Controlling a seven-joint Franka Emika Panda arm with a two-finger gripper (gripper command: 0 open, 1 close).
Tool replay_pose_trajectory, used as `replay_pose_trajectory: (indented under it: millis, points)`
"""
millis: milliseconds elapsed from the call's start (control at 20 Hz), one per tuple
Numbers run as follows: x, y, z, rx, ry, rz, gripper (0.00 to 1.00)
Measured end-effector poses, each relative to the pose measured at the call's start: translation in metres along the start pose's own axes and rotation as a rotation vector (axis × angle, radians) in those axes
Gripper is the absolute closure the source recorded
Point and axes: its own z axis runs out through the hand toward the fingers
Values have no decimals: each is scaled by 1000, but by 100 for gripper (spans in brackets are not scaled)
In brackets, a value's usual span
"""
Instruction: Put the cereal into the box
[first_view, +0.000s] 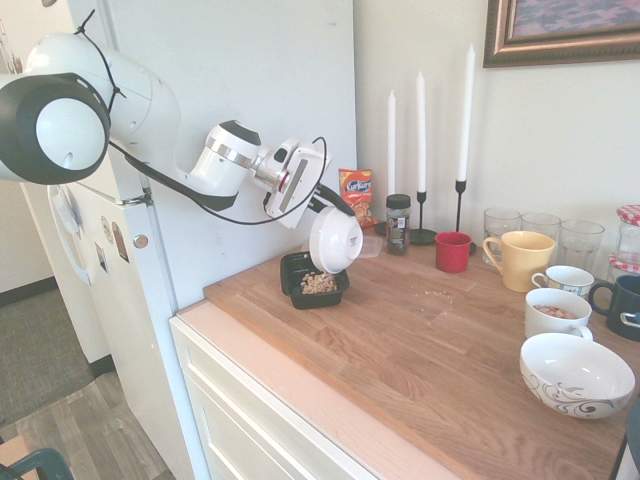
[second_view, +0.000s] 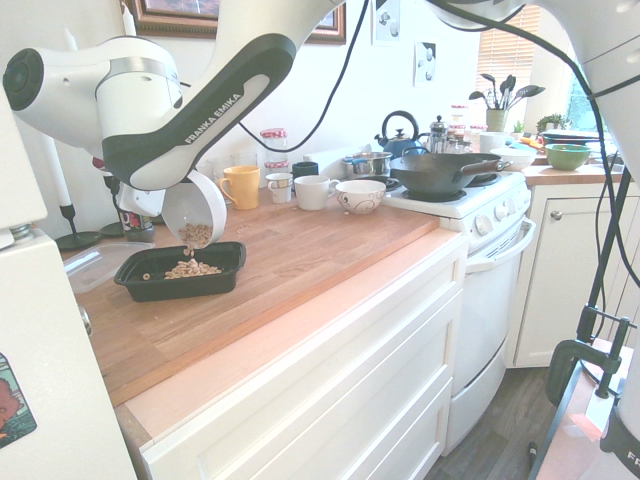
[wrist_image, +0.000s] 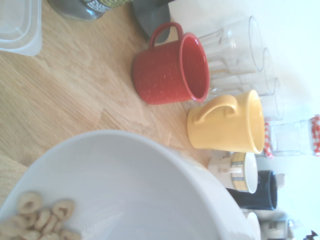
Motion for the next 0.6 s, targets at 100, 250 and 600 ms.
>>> replay_pose_trajectory:
  millis: [100, 250, 600]
  points:
    - [-1, -3, -4, -1, 8, -6, 100]
    - [-4, -7, -11, -12, 34, -16, 100]
    - [-13, -16, -12, -53, 93, -50, 100]
